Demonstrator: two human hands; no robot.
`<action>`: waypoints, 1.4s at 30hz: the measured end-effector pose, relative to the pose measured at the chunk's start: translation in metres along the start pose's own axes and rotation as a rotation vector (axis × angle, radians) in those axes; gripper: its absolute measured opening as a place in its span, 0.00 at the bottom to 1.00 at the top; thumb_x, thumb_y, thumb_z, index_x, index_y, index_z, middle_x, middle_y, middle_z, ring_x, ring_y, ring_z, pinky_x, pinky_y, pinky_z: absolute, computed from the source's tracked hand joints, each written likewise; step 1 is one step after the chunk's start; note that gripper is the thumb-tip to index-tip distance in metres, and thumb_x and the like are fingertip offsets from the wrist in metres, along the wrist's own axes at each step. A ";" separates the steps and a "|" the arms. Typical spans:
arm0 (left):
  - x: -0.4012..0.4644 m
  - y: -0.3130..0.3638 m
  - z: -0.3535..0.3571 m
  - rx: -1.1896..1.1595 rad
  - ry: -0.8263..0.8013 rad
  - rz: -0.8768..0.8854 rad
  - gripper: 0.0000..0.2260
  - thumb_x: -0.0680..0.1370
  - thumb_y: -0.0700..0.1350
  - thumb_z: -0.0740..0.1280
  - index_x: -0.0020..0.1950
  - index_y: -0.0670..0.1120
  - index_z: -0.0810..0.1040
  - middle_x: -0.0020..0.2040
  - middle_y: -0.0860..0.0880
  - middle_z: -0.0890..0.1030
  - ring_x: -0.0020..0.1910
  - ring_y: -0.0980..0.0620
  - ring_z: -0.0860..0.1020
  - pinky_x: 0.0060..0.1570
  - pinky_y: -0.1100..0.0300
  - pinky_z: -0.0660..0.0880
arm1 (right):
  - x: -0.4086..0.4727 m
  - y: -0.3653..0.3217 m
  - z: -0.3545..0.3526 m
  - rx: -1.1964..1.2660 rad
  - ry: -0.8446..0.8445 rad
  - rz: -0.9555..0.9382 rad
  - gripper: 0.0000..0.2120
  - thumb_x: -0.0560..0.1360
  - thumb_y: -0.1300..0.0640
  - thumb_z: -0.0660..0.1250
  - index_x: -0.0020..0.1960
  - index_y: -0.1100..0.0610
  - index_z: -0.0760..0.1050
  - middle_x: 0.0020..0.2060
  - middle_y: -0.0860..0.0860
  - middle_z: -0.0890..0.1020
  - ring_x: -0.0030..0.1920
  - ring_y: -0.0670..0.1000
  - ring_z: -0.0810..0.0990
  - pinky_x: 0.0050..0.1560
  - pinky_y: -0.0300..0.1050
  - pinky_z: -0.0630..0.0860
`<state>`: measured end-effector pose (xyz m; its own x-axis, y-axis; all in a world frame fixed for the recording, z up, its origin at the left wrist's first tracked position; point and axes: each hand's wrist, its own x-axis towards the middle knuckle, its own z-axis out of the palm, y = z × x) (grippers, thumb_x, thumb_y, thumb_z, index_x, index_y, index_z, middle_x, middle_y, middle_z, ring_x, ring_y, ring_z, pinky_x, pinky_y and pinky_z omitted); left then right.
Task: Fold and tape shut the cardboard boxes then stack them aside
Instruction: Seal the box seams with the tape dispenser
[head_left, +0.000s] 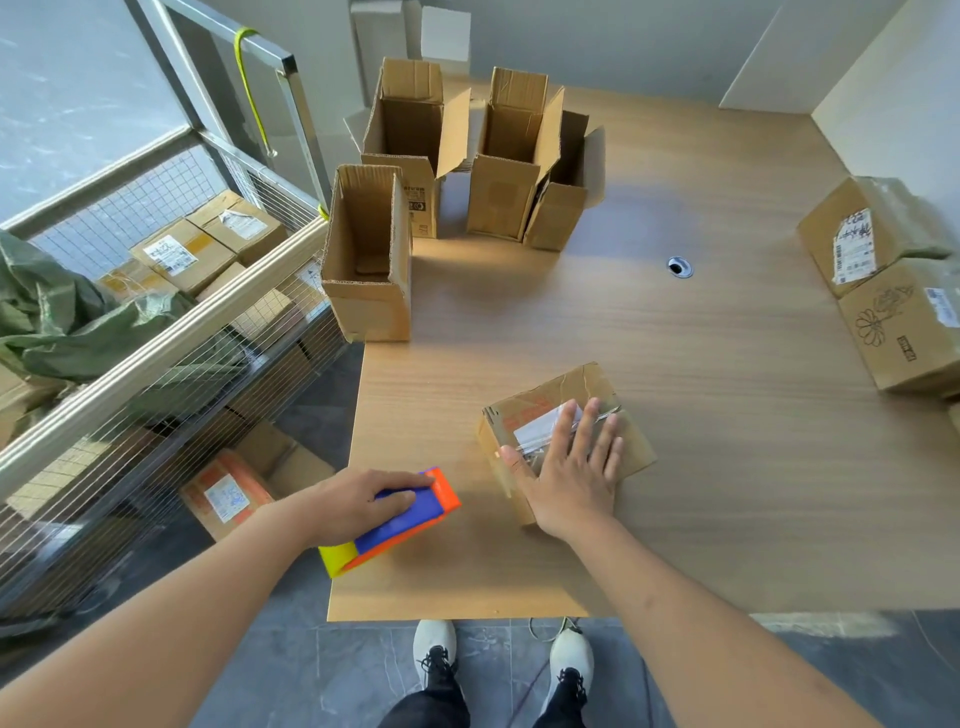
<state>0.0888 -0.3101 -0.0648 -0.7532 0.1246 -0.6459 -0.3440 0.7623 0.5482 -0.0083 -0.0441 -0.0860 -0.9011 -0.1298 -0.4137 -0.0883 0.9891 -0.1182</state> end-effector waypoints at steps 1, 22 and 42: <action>-0.003 -0.001 -0.002 -0.011 0.018 0.000 0.16 0.84 0.62 0.58 0.70 0.77 0.67 0.58 0.60 0.78 0.50 0.57 0.77 0.48 0.65 0.71 | 0.000 0.000 0.000 -0.006 0.003 -0.001 0.53 0.73 0.21 0.39 0.79 0.57 0.24 0.76 0.58 0.24 0.77 0.62 0.24 0.77 0.61 0.28; -0.032 0.042 0.000 -0.009 0.241 0.362 0.38 0.83 0.44 0.67 0.79 0.74 0.48 0.59 0.56 0.69 0.54 0.52 0.74 0.58 0.58 0.72 | 0.000 0.056 -0.049 -0.342 -0.122 -0.432 0.60 0.73 0.70 0.68 0.78 0.37 0.25 0.78 0.47 0.25 0.81 0.57 0.31 0.81 0.57 0.39; -0.058 0.151 0.031 0.090 0.306 0.421 0.37 0.82 0.44 0.69 0.78 0.75 0.53 0.63 0.57 0.70 0.59 0.53 0.72 0.63 0.49 0.72 | -0.044 0.080 -0.102 1.131 -0.127 -0.511 0.01 0.75 0.59 0.77 0.45 0.56 0.86 0.39 0.55 0.86 0.37 0.48 0.83 0.41 0.43 0.81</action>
<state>0.0974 -0.1828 0.0390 -0.9497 0.2511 -0.1871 0.0633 0.7392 0.6705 -0.0192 0.0481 0.0147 -0.8184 -0.5496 -0.1681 0.0547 0.2167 -0.9747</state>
